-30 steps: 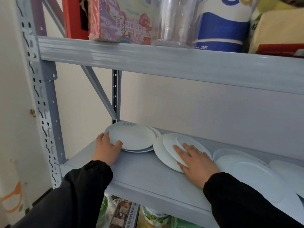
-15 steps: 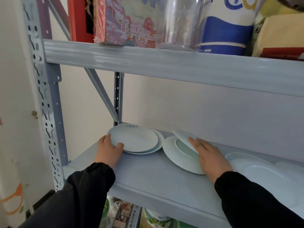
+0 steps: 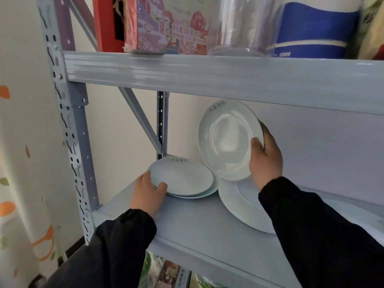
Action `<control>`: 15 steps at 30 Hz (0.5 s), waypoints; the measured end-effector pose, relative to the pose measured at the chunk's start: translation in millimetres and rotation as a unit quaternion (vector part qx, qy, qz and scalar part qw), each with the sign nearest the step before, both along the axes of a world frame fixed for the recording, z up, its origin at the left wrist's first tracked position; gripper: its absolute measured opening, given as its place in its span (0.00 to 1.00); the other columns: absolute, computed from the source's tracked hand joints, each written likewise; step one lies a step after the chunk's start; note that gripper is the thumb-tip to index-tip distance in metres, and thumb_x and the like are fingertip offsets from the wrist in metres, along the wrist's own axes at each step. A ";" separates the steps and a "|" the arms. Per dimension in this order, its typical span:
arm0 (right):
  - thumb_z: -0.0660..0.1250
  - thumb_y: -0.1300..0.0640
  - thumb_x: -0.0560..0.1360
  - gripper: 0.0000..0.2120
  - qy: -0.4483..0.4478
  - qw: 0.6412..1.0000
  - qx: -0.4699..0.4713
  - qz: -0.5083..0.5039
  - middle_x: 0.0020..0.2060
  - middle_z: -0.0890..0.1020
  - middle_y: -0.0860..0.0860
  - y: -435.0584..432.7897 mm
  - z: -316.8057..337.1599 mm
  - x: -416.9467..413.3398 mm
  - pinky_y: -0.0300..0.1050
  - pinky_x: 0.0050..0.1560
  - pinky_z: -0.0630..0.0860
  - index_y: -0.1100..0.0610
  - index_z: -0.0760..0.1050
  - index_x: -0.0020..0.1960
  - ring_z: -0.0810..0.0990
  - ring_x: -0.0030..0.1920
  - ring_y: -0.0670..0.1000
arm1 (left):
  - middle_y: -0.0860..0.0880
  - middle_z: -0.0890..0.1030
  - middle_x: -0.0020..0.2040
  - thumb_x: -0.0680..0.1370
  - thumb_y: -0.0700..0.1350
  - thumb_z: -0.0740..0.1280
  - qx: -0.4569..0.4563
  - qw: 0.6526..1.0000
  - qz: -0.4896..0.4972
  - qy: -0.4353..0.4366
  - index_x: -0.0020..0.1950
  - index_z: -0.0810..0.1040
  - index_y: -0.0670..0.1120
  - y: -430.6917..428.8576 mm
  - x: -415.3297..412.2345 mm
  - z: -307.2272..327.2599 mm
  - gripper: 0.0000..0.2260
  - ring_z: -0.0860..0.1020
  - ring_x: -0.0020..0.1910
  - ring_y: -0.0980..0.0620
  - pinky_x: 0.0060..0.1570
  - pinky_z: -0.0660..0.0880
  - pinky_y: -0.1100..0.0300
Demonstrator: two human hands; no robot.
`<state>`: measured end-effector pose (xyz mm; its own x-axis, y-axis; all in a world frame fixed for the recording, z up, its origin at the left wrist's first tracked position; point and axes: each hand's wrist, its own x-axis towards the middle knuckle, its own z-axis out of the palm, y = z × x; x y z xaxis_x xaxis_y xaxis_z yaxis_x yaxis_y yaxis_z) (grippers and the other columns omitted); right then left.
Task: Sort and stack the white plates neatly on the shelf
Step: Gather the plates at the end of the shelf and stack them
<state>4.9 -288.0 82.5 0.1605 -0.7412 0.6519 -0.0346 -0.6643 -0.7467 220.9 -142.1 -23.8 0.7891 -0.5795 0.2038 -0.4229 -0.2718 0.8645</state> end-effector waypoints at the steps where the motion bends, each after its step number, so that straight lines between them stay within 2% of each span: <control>1: 0.55 0.60 0.78 0.23 -0.048 0.995 0.074 0.040 0.61 0.78 0.38 -0.4 -4.2 11.1 0.44 0.63 0.73 0.38 0.72 0.66 0.76 0.61 0.43 | 0.45 0.65 0.72 0.77 0.46 0.62 0.002 1.000 -0.001 0.005 0.76 0.60 0.43 0.8 0.2 0.9 0.29 0.65 0.70 0.46 0.67 0.63 0.53; 2: 0.55 0.62 0.77 0.24 -0.095 0.981 0.151 0.080 0.57 0.81 0.41 -2.2 -10.1 22.0 0.50 0.60 0.77 0.39 0.74 0.62 0.79 0.58 0.48 | 0.45 0.66 0.71 0.76 0.47 0.62 -0.002 1.000 -0.003 0.007 0.75 0.62 0.43 0.6 1.2 0.7 0.28 0.67 0.69 0.45 0.66 0.64 0.52; 4: 0.54 0.66 0.75 0.24 -0.153 0.938 0.283 0.127 0.54 0.83 0.47 -8.1 -23.3 40.5 0.54 0.54 0.80 0.43 0.77 0.60 0.81 0.56 0.55 | 0.45 0.70 0.67 0.74 0.48 0.62 -0.004 1.000 -0.006 0.003 0.72 0.65 0.43 0.2 3.0 0.5 0.27 0.70 0.66 0.43 0.63 0.68 0.51; 6: 0.53 0.68 0.73 0.27 -0.144 0.914 0.349 0.149 0.56 0.81 0.50 -15.2 -39.5 56.9 0.56 0.52 0.81 0.45 0.75 0.63 0.80 0.56 0.57 | 0.46 0.69 0.66 0.75 0.46 0.63 -0.001 1.000 -0.001 0.001 0.74 0.64 0.44 -0.9 3.0 0.0 0.27 0.70 0.63 0.45 0.61 0.67 0.55; 7: 0.53 0.68 0.72 0.29 -0.114 0.914 0.357 0.157 0.59 0.80 0.50 -16.8 -46.9 63.5 0.56 0.54 0.80 0.44 0.72 0.66 0.79 0.56 0.56 | 0.46 0.69 0.67 0.75 0.45 0.63 0.000 1.000 0.001 -0.003 0.75 0.63 0.44 -2.0 2.9 -1.0 0.28 0.70 0.63 0.46 0.60 0.66 0.56; 10: 0.53 0.67 0.74 0.35 0.085 0.947 0.288 0.114 0.65 0.70 0.44 -16.1 -65.2 72.3 0.46 0.58 0.72 0.44 0.54 0.77 0.74 0.57 0.50 | 0.46 0.65 0.72 0.77 0.46 0.62 0.006 1.000 0.005 -0.017 0.77 0.60 0.45 -4.5 5.0 -4.3 0.29 0.68 0.68 0.47 0.65 0.65 0.55; 12: 0.53 0.67 0.76 0.37 0.230 0.950 0.200 0.068 0.73 0.62 0.49 -20.0 -77.2 72.1 0.43 0.66 0.64 0.46 0.45 0.79 0.68 0.68 0.54 | 0.47 0.65 0.73 0.77 0.46 0.63 0.001 1.000 0.006 -0.022 0.77 0.60 0.45 -5.8 6.7 -5.6 0.28 0.67 0.69 0.48 0.63 0.63 0.59; 14: 0.53 0.67 0.77 0.35 0.328 0.933 0.138 0.047 0.79 0.50 0.52 -26.3 -83.7 72.0 0.40 0.69 0.54 0.49 0.45 0.80 0.55 0.77 0.53 | 0.48 0.66 0.72 0.77 0.46 0.62 -0.002 1.000 0.010 -0.025 0.76 0.62 0.46 -6.9 9.5 -7.0 0.27 0.67 0.69 0.48 0.61 0.64 0.59; 15: 0.52 0.66 0.78 0.34 0.359 0.926 0.112 0.036 0.79 0.48 0.53 -30.6 -86.9 72.6 0.40 0.70 0.54 0.50 0.47 0.80 0.52 0.77 0.53 | 0.48 0.67 0.71 0.76 0.46 0.62 -0.001 1.000 0.009 -0.030 0.75 0.63 0.47 -6.9 10.1 -7.5 0.27 0.68 0.69 0.47 0.62 0.65 0.57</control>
<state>77.5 -318.6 -4.4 0.5475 -0.8151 0.1892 -0.5367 -0.5155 -0.6680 231.0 -149.1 -31.3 0.7865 -0.5639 0.2521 -0.4681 -0.2779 0.8389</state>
